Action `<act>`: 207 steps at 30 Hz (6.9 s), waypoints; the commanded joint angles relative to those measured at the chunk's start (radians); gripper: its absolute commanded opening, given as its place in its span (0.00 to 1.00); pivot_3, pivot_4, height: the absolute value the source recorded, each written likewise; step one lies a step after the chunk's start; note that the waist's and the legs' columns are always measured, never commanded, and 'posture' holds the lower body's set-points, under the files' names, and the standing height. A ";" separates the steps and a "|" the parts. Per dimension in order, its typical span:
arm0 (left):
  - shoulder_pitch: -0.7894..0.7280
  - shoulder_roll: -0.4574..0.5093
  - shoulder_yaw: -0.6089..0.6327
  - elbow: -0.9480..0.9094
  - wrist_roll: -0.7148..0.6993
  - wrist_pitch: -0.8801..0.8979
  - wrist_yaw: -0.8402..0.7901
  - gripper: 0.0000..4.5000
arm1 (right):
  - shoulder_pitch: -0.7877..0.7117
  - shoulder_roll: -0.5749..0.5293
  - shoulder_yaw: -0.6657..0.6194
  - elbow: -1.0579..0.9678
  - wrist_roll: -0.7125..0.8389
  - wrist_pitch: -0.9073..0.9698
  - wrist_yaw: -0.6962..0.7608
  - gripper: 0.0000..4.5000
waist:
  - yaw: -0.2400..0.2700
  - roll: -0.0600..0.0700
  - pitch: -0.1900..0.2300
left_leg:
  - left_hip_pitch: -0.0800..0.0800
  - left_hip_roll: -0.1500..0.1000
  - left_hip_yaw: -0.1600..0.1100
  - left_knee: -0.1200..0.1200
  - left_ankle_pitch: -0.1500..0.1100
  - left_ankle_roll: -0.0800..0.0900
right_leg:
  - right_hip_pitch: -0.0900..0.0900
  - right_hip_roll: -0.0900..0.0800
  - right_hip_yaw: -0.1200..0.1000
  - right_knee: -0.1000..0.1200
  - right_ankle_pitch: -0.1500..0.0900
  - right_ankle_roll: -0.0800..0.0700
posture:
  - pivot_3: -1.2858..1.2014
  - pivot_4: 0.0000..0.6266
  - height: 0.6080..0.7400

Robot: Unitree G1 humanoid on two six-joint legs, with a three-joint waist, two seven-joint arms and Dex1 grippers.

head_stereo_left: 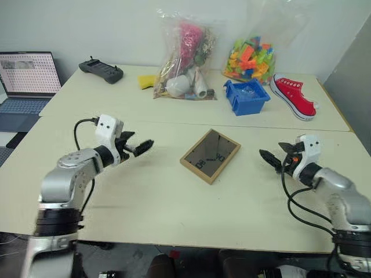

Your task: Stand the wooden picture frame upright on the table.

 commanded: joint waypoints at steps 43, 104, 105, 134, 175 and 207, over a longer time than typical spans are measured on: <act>-0.407 -0.400 -0.303 0.654 0.321 -0.426 -0.184 0.00 | -0.170 0.268 0.275 0.052 -0.214 -0.008 -0.242 0.01 | 0.009 -0.001 0.001 | -0.004 -0.001 0.000 0.004 0.000 0.000 | -0.002 0.000 0.000 0.002 0.000 0.000 | 0.52 0.24 1.00; 0.393 -0.470 0.270 -0.244 -0.772 0.822 0.473 0.99 | -0.134 0.207 0.543 -0.083 -0.192 0.116 0.127 0.00 | 0.016 0.003 -0.010 | 0.002 -0.003 -0.003 0.004 0.000 0.001 | 0.003 -0.003 -0.001 0.004 -0.002 -0.002 | 0.52 0.24 1.00; 0.391 -0.467 0.260 -0.240 -0.772 0.815 0.469 0.99 | -0.130 0.203 0.543 -0.088 -0.191 0.117 0.128 0.00 | 0.016 0.003 -0.010 | 0.002 -0.003 -0.003 0.004 0.000 0.001 | 0.003 -0.004 -0.001 0.004 -0.002 -0.002 | 0.52 0.24 1.00; 0.096 -0.253 0.229 -0.147 -0.947 0.753 0.444 0.28 | -0.393 0.155 0.220 -0.071 0.171 0.335 0.236 0.28 | 0.009 -0.001 -0.006 | 0.000 -0.002 -0.004 0.003 0.000 0.001 | 0.000 -0.002 -0.002 0.004 -0.002 -0.002 | 0.52 0.24 1.00; 0.034 -0.139 0.127 -0.031 -1.315 0.704 0.562 0.28 | -0.314 -0.132 0.384 0.278 -0.688 -1.312 0.086 1.00 | 0.008 -0.004 -0.003 | -0.001 -0.002 0.000 -0.010 0.000 0.000 | 0.000 -0.004 -0.002 -0.011 -0.002 -0.001 | 0.52 0.24 1.00; 0.180 -0.032 0.008 -0.193 -1.528 0.445 0.656 0.73 | -0.550 -0.007 0.498 0.610 -1.292 -1.855 -0.745 0.30 | 0.008 -0.004 -0.003 | 0.004 -0.002 -0.001 -0.008 0.009 -0.015 | 0.000 -0.005 0.000 0.003 -0.002 -0.002 | 0.52 0.24 1.00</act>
